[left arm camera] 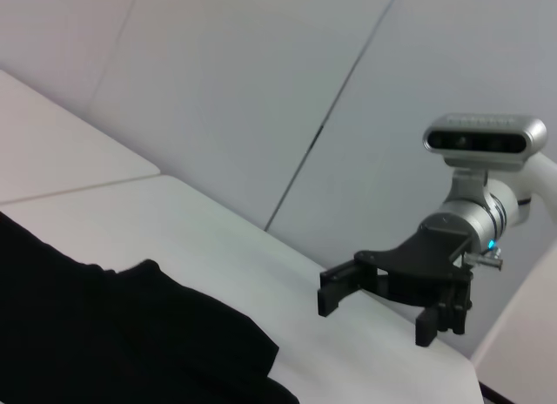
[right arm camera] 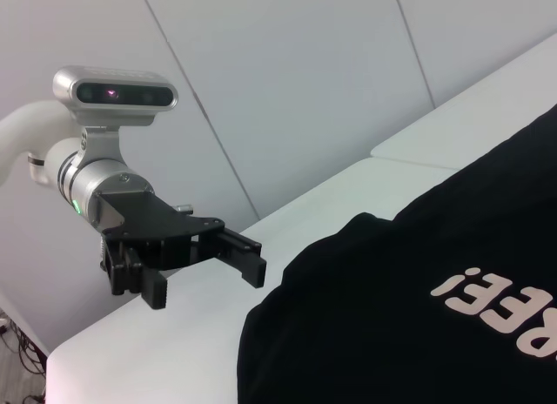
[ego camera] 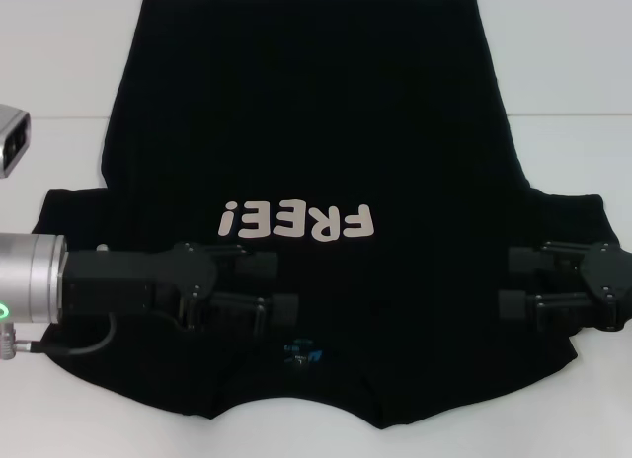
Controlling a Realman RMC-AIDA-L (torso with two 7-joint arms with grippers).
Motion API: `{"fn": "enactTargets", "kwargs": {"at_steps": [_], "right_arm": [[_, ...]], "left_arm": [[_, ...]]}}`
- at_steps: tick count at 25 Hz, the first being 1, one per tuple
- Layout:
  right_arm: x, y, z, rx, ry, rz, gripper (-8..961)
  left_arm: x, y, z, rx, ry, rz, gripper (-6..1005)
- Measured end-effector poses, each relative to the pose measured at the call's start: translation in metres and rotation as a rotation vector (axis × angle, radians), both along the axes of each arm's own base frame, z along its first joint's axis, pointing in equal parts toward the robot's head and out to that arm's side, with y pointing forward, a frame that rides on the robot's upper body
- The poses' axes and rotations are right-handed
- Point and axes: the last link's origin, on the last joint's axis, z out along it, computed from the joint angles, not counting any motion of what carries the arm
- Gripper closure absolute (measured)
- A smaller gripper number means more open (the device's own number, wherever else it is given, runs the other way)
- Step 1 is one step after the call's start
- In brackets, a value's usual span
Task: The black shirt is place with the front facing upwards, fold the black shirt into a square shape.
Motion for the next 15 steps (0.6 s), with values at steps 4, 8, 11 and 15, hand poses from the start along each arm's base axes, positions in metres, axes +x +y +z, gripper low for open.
{"fn": "enactTargets", "kwargs": {"at_steps": [4, 8, 11, 15], "right_arm": [[-0.0002, 0.0005, 0.0006, 0.004, 0.002, 0.0, 23], [-0.0004, 0.0008, 0.001, 0.006, 0.004, 0.0, 23], [-0.0005, 0.0009, 0.001, 0.007, 0.005, 0.0, 23], [-0.0006, 0.001, 0.0011, 0.007, 0.004, 0.0, 24]], "left_arm": [[-0.0012, 0.0012, 0.0029, 0.019, -0.016, 0.016, 116], [-0.0025, 0.0005, 0.0036, 0.02, -0.019, 0.023, 123], [-0.0028, -0.0002, 0.0023, 0.008, -0.013, 0.028, 129], [-0.0061, -0.0012, 0.0026, -0.006, -0.011, 0.05, 137]]}}
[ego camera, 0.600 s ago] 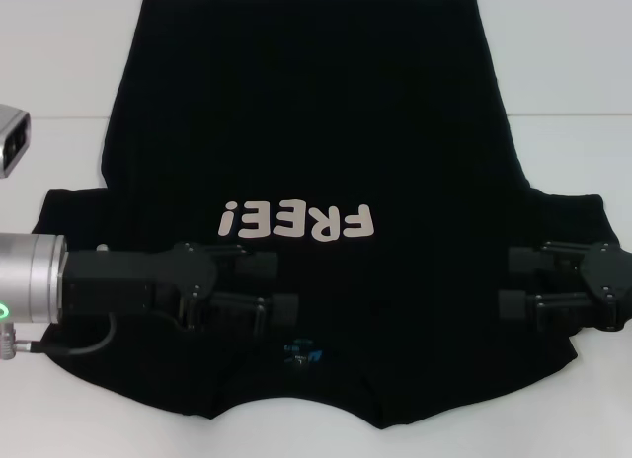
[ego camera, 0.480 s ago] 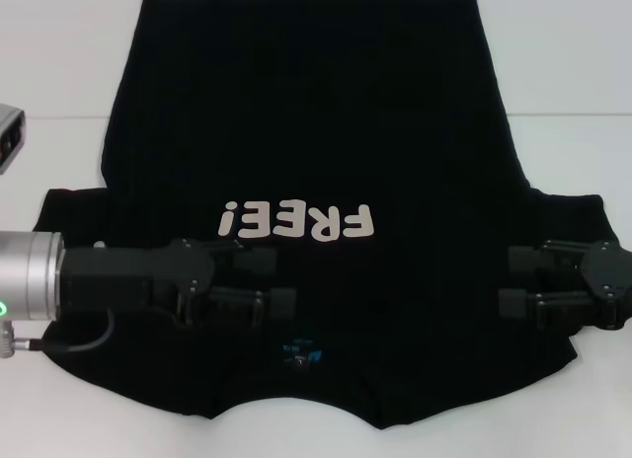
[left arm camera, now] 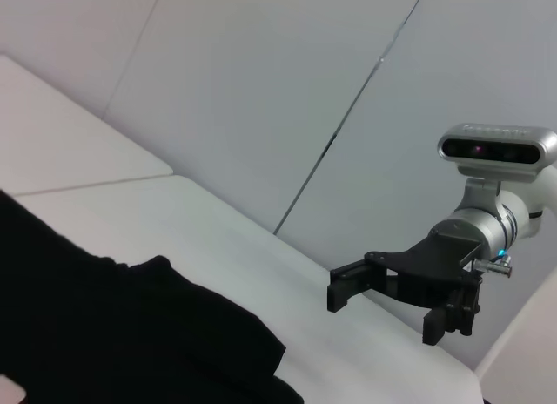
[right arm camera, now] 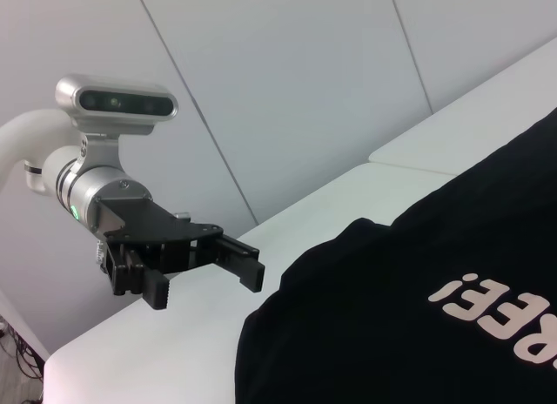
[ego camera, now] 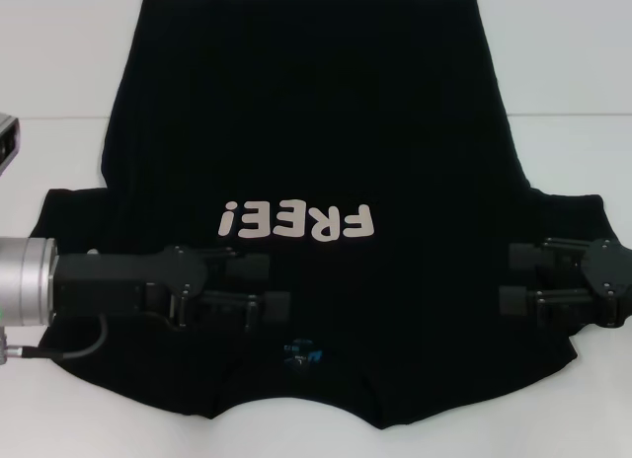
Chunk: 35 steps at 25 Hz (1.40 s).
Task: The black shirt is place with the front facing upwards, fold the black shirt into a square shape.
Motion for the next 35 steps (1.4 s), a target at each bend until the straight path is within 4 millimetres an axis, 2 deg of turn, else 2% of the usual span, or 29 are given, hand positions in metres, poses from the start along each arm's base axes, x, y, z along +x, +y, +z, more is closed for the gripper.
{"fn": "enactTargets", "kwargs": {"at_steps": [9, 10, 20, 26, 35], "right_arm": [[-0.004, 0.001, -0.001, 0.01, 0.025, 0.0, 26], [-0.004, 0.002, -0.001, 0.012, 0.029, -0.001, 27], [-0.013, 0.008, -0.003, 0.024, 0.043, 0.015, 32], [-0.014, 0.01, -0.003, 0.027, 0.044, 0.015, 34], [-0.014, 0.011, -0.001, 0.034, 0.046, 0.011, 38]], "left_arm": [[-0.031, -0.003, 0.019, 0.053, 0.006, 0.162, 154], [-0.046, -0.005, 0.027, 0.094, 0.014, 0.24, 156], [-0.106, -0.005, 0.062, 0.292, 0.048, 0.604, 175], [-0.129, -0.003, 0.063, 0.329, 0.129, 0.754, 186], [-0.138, 0.007, 0.058, 0.351, 0.202, 0.825, 204]]}}
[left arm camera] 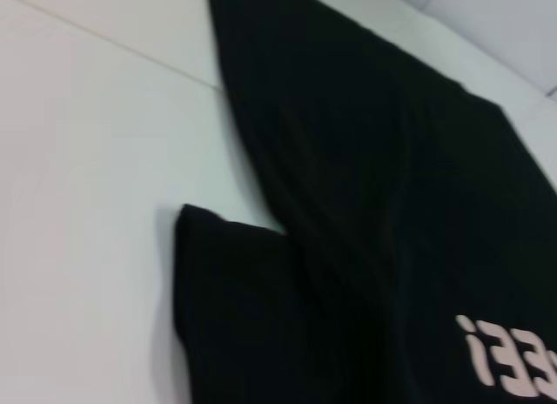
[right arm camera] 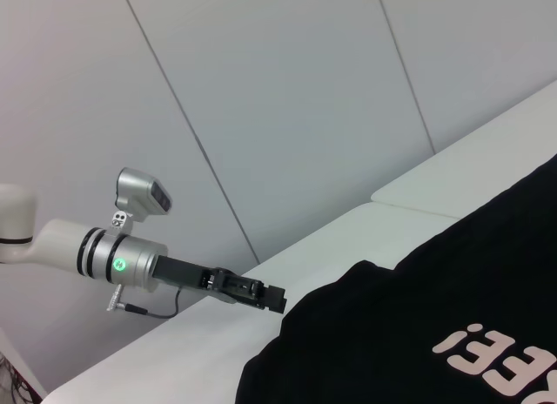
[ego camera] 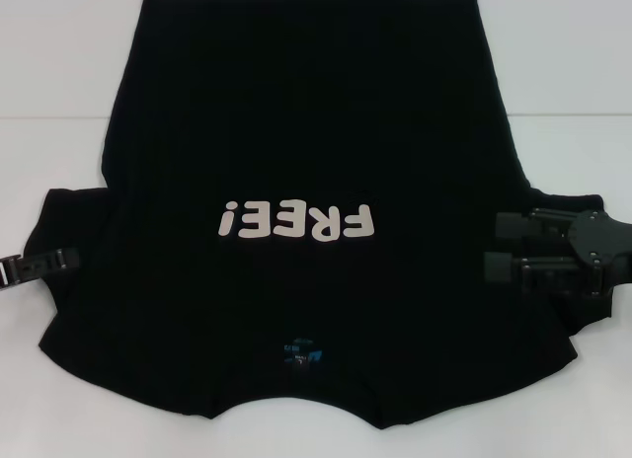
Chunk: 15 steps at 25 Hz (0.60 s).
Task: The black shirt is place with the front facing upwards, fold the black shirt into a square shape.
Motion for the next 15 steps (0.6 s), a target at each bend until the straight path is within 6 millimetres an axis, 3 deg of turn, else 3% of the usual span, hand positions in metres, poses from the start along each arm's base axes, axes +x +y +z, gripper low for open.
{"fn": "enactTargets", "kwargs": {"at_steps": [15], "right_arm": [[0.0, 0.0005, 0.0015, 0.002, 0.002, -0.008, 43]], "left_arm": [[0.0016, 0.0072, -0.0085, -0.049, 0.044, 0.019, 232]]}}
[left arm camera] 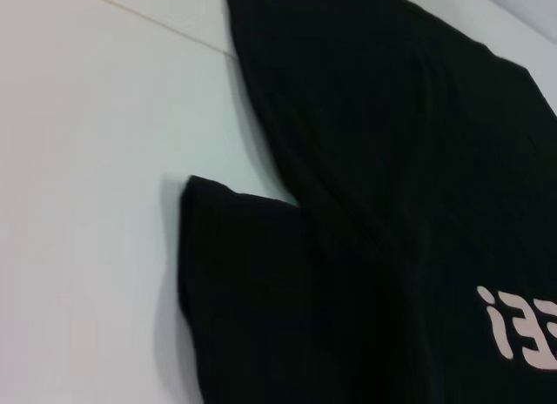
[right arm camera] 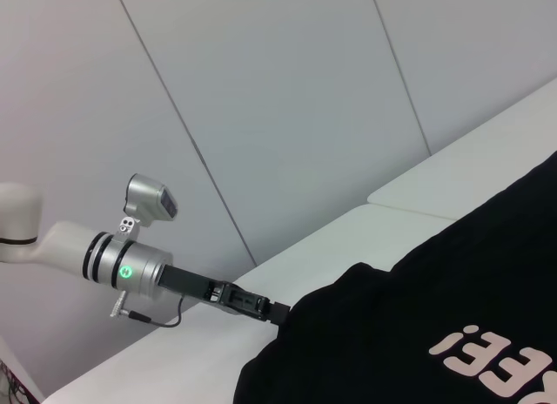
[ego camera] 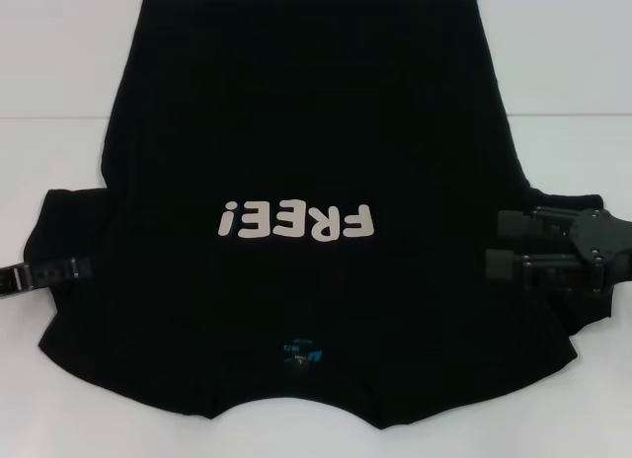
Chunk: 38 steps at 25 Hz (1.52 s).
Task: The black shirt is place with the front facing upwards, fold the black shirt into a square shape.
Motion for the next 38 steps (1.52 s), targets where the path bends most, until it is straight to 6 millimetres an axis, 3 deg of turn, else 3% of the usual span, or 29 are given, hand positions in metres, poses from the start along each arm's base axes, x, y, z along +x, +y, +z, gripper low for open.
{"fn": "enactTargets", "kwargs": {"at_steps": [15, 26, 31, 34, 38], "right_arm": [[0.0, 0.0, 0.002, 0.007, 0.003, -0.002, 49], [0.0, 0.0, 0.002, 0.004, 0.005, -0.001, 53], [0.0, 0.0, 0.003, 0.009, 0.008, -0.003, 55], [0.0, 0.0, 0.003, 0.012, 0.012, -0.004, 56], [0.0, 0.001, 0.002, 0.013, 0.02, -0.013, 57]], "left_arm": [[-0.001, 0.008, 0.0, 0.024, 0.027, 0.018, 261], [-0.002, 0.012, -0.001, 0.026, 0.059, 0.026, 502], [-0.001, 0.015, 0.0, 0.029, 0.07, 0.027, 714], [0.0, 0.017, 0.001, 0.034, 0.075, 0.025, 943], [-0.001, 0.021, 0.006, 0.052, 0.089, 0.029, 982]]}}
